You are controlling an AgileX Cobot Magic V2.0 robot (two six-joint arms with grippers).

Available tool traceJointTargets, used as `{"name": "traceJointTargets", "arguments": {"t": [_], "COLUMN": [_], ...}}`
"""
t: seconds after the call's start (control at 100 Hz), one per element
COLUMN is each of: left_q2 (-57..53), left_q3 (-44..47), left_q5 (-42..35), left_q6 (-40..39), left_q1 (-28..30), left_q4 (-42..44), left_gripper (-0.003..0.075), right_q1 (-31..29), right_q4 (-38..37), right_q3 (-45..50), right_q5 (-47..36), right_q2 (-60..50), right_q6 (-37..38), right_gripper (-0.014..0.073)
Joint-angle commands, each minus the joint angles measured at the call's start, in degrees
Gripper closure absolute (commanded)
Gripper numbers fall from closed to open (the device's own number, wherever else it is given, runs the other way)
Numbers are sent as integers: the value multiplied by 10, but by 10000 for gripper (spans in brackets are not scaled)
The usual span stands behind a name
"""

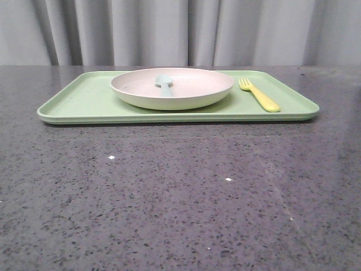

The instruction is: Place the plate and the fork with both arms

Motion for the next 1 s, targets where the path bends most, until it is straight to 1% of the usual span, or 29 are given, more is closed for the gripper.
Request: {"name": "traceJointTargets", "arguments": {"t": [0.0,0.08,0.19,0.99], "left_q2": [-16,-16,-16,-16], "left_q3": [-2,10,21,21], "left_q5": [-78,-111,-132,-130], "left_q6": [-7,-7,-7,-7], "left_q1": [1,1,1,1], "left_q4": [0,0,0,10], "left_gripper": [741,741,741,741], "right_q1": [-3,-3,-3,-3], "right_q4": [-17,-17,-17,-17], "right_q3": [-14,-14,-14,-14], "right_q5": [-35,-35,-35,-34], "right_q2": [4,4,4,4], "right_q6": [0,0,0,0], "right_gripper": [712,712,712,712]}}
